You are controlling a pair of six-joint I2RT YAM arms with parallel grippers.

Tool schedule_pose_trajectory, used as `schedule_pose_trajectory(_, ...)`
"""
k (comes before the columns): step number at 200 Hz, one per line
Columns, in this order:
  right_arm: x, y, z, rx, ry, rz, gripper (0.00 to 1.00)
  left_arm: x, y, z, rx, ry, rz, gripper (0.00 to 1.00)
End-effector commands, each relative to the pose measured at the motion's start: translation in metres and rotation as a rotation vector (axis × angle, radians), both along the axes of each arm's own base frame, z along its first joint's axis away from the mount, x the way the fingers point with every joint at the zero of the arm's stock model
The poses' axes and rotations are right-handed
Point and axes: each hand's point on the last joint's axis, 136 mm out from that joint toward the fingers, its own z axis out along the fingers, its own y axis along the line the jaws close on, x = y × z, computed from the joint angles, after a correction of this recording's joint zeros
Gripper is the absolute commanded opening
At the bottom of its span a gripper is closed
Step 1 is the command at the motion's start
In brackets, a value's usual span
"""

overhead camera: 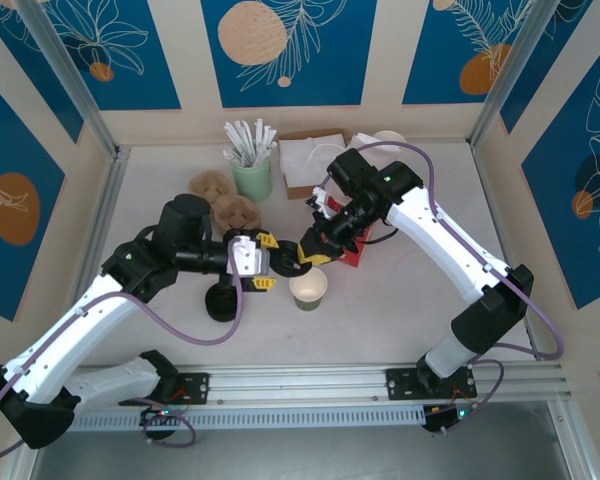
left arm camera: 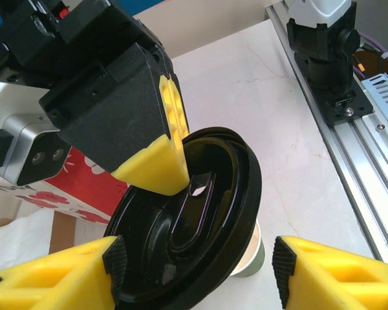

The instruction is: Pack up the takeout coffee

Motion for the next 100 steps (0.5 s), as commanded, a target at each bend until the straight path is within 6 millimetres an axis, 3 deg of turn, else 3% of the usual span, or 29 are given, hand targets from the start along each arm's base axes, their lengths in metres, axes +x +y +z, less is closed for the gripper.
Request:
schedule_pose_trajectory(1, -0.0111, -0.0045, 0.0061, 0.021, 0.030, 0.019, 0.00, -0.0056, -0.0022, 0.0094, 0.006, -0.036, -0.043, 0.57)
schedule_pose_trajectory(45, -0.0107, -0.0069, 0.0014, 0.003, 0.032, 0.013, 0.00, -0.0070, -0.0039, 0.0113, 0.009, -0.006, -0.050, 0.47)
schedule_pose_trajectory(70, -0.0112, -0.0069, 0.0030, 0.007, 0.032, 0.012, 0.00, -0.0060, -0.0035, 0.0079, 0.033, 0.008, -0.049, 0.36)
schedule_pose_trajectory(100, -0.0120, -0.0063, 0.0048, 0.015, 0.034, 0.014, 0.00, -0.0048, -0.0033, 0.0048, 0.045, -0.002, -0.048, 0.34)
